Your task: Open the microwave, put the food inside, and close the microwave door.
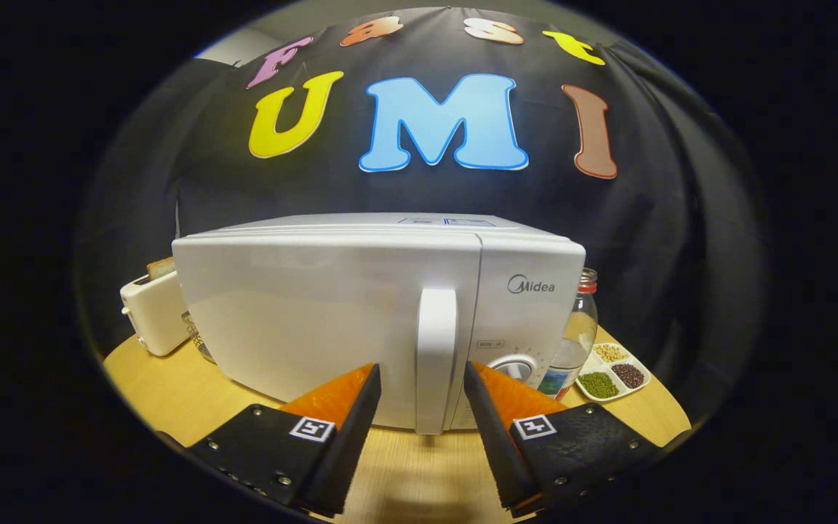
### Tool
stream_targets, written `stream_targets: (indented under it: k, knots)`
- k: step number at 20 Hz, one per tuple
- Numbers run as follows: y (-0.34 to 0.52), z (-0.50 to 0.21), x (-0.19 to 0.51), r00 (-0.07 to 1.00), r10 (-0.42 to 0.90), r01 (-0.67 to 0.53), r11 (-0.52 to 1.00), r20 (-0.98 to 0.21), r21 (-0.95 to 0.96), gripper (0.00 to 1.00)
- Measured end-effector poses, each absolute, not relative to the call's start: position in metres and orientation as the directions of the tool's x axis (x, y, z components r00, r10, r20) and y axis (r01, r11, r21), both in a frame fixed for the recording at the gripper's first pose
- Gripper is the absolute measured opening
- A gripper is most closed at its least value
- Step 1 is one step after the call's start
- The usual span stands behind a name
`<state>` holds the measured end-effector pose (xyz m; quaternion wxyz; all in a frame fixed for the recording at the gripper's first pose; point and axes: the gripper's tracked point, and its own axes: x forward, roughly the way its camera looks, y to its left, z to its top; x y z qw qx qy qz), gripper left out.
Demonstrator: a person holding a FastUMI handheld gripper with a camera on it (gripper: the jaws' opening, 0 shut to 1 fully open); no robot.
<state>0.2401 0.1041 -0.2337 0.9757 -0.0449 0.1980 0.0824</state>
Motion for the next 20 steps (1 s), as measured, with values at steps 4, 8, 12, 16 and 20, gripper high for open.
stream_targets:
  k: [4,8,12,16,20]
  knots:
    - [0.104,-0.235,0.255,0.906,0.125,-0.154,0.987,-0.405,-0.040,0.54]
    - [0.108,-0.232,0.249,0.897,0.125,-0.163,0.985,-0.425,-0.054,0.30]
    - [0.107,-0.233,0.249,0.897,0.113,-0.156,0.986,-0.428,-0.066,0.11]
    - [0.107,-0.232,0.247,0.891,0.102,-0.139,0.989,-0.442,-0.052,0.11]
    - [0.107,-0.231,0.233,0.892,0.085,-0.126,0.990,-0.445,-0.063,0.11]
